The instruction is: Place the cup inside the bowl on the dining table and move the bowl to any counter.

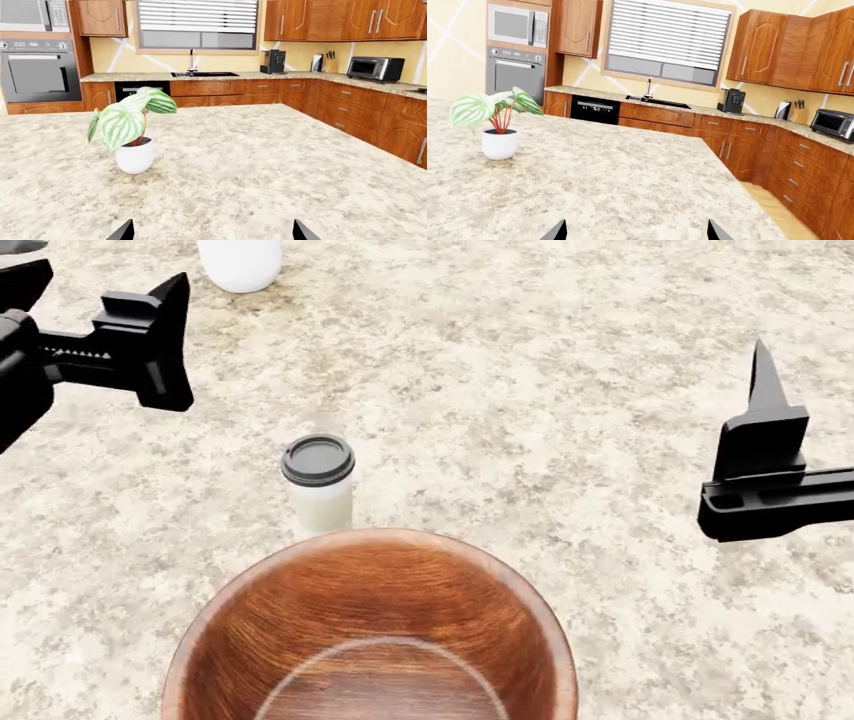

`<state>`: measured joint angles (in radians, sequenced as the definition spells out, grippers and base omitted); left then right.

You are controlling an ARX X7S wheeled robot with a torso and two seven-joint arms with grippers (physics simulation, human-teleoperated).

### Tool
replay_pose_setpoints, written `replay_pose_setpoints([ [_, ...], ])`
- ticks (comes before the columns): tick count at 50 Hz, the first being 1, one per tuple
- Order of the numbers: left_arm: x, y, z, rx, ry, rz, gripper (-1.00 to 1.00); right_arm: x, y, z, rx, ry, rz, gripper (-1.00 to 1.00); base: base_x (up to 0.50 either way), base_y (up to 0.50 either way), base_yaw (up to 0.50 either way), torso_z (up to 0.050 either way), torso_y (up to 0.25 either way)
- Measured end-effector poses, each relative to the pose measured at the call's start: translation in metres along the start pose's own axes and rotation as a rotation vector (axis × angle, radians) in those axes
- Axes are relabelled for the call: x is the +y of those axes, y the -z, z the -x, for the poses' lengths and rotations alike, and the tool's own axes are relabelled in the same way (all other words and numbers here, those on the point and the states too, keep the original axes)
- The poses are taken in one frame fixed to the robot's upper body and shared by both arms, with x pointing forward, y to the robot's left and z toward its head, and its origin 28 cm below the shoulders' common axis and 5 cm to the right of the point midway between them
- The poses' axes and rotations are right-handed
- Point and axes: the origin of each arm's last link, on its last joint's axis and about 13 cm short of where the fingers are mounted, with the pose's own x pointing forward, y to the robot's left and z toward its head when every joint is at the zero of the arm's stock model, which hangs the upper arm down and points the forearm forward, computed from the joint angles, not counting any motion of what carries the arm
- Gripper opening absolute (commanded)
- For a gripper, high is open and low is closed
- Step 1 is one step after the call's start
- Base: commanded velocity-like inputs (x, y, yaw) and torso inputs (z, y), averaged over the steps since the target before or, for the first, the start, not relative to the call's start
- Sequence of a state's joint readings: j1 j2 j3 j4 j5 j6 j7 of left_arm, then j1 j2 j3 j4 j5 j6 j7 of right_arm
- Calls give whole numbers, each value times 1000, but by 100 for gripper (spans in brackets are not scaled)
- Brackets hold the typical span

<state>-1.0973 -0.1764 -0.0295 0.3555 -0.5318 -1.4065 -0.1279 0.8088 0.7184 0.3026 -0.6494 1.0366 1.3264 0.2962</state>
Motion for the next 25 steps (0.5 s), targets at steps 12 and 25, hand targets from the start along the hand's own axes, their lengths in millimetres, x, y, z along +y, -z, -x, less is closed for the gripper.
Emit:
replay_pose_setpoints([
  [12,-20,-9,-24,78,89,23,100,-1,-3,5,4,5,4,100,0,0,0,0,0],
  [25,-39,3,-44,203,154,-4,100,-2,-6,8,10,8,9,100,0,0,0,0,0],
])
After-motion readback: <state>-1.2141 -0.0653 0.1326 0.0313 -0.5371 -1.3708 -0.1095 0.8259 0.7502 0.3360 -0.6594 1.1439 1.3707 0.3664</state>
